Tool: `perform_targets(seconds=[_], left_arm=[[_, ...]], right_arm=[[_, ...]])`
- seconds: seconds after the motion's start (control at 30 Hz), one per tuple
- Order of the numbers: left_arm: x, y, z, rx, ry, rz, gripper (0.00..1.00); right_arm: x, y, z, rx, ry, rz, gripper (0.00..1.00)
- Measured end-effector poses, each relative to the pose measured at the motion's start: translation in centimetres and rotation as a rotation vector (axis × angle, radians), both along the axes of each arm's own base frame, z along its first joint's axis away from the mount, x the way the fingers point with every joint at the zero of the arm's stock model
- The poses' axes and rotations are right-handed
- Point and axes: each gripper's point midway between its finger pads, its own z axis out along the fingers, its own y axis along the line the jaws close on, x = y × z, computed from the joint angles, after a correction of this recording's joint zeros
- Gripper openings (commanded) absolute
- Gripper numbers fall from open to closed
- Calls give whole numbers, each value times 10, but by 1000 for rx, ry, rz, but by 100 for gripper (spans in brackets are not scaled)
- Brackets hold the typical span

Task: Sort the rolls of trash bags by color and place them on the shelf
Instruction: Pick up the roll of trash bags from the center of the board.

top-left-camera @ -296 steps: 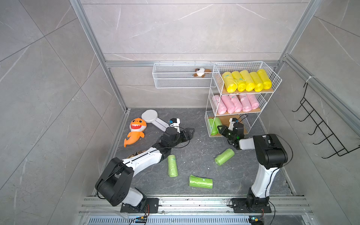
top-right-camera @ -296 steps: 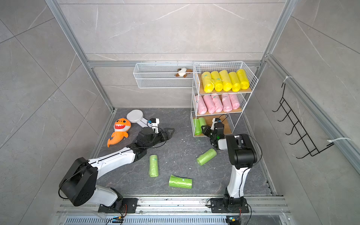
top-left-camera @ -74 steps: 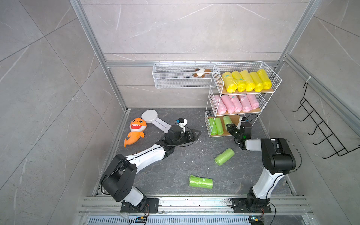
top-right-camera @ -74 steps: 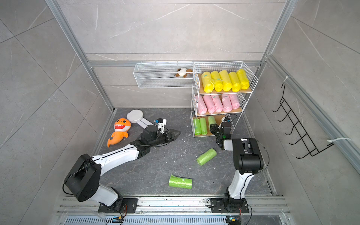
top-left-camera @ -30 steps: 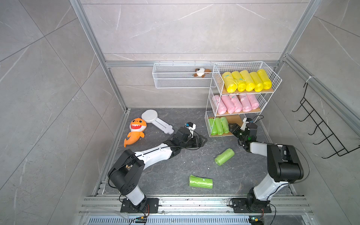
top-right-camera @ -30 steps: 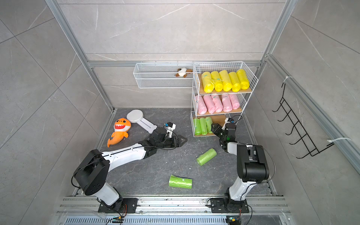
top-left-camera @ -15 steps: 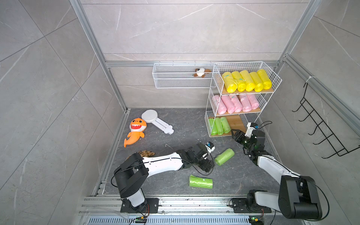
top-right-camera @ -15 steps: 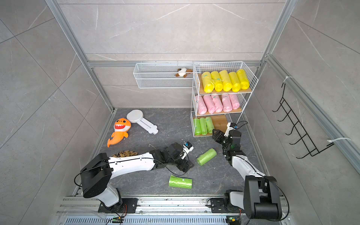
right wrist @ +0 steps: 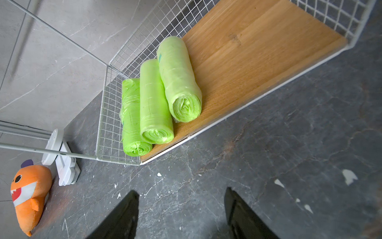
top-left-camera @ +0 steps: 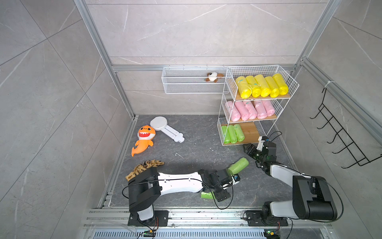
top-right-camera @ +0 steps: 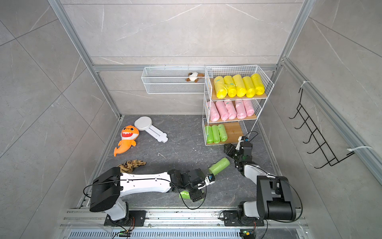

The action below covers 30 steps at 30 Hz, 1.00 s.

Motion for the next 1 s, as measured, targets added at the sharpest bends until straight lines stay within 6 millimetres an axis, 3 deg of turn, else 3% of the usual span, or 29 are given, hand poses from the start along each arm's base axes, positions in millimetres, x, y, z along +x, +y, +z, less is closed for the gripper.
perform_targets(seconds=[0.33, 0.53, 0.73, 0.87, 1.0], left_arm=[[-5, 5, -29, 117, 14, -44, 78], [-5, 8, -41, 154, 10, -59, 67], [-1, 8, -41, 156, 8, -56, 46], [13, 7, -39, 131, 7, -18, 35], [44, 14, -37, 88, 10, 82, 27]], right_arm=[[0, 1, -3, 10, -8, 0, 70], [-2, 2, -10, 18, 6, 0, 70], [-2, 2, -13, 21, 11, 0, 70], [-2, 3, -13, 27, 12, 3, 70], [-2, 4, -12, 33, 11, 9, 70]])
